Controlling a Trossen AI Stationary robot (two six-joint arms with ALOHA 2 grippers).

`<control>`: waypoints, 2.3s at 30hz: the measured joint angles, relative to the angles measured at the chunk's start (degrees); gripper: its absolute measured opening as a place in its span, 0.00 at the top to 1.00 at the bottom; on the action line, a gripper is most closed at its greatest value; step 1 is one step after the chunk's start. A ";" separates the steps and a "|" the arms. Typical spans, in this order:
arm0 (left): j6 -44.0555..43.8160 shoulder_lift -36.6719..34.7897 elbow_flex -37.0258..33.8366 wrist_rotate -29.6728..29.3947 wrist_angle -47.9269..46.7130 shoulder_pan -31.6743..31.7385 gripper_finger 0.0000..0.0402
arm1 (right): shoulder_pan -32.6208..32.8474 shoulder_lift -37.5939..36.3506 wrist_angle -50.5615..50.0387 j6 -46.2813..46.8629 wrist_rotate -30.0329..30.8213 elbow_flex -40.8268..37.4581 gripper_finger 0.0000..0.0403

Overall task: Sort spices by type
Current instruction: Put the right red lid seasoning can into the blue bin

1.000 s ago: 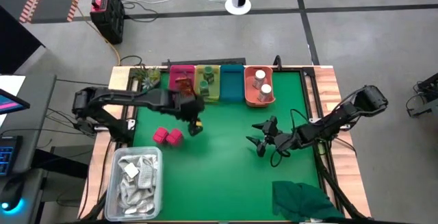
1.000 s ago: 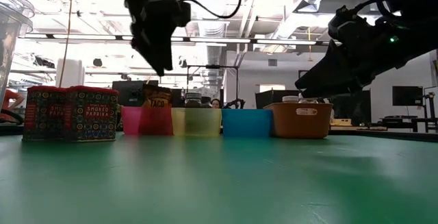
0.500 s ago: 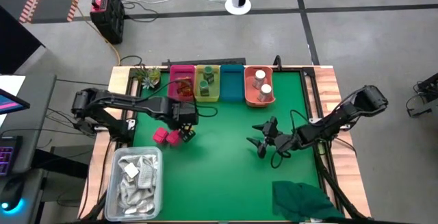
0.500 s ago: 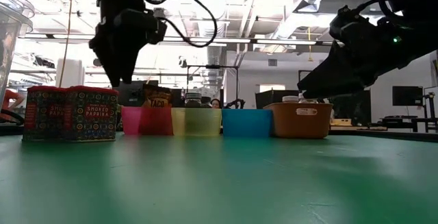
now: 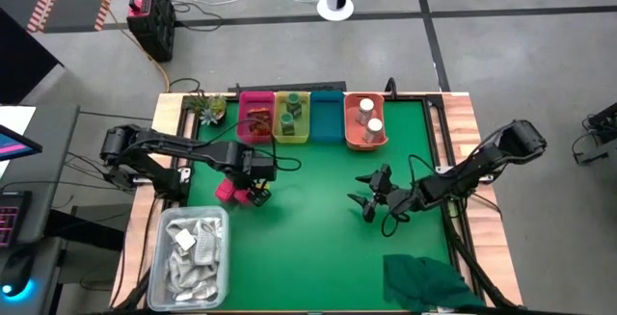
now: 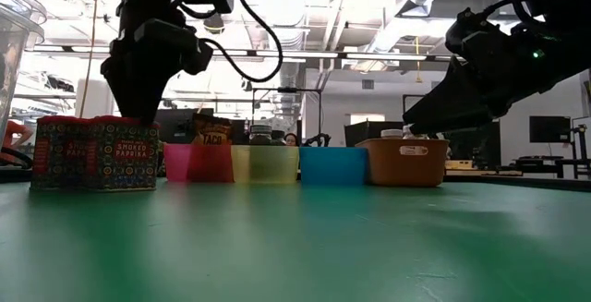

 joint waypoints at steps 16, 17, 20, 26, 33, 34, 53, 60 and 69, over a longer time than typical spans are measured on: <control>11.46 0.00 -0.01 -0.06 2.49 -4.71 0.38 | -0.02 0.00 0.00 0.01 0.02 0.00 0.21; 12.12 0.00 -0.01 -0.27 2.55 -5.07 0.38 | -0.02 0.00 0.00 0.01 0.02 0.00 0.21; 11.67 0.00 -0.01 -0.88 2.67 -5.45 0.38 | -0.02 0.00 0.02 0.00 0.02 0.00 0.21; 9.11 0.00 -0.01 -3.04 2.75 -5.45 0.35 | -0.02 0.00 0.28 0.01 0.04 0.00 0.21; 7.70 0.00 -0.01 -1.84 2.46 -5.45 0.24 | -0.02 0.00 0.66 0.01 0.04 0.00 0.21; 7.75 0.00 -0.01 -1.91 2.08 -5.45 0.23 | -0.02 0.00 0.66 0.01 0.04 0.00 0.21; 11.49 7.04 -0.01 -4.92 1.56 -5.62 0.24 | 0.02 -0.02 1.07 0.01 0.04 -0.02 0.21; 11.58 7.34 -0.01 -3.24 1.00 -5.60 0.34 | -0.02 -0.01 1.05 -0.01 0.04 -0.02 0.21; 14.84 7.37 4.12 -1.41 0.89 -4.57 0.50 | -0.02 -0.01 1.31 -0.01 0.04 -0.02 0.21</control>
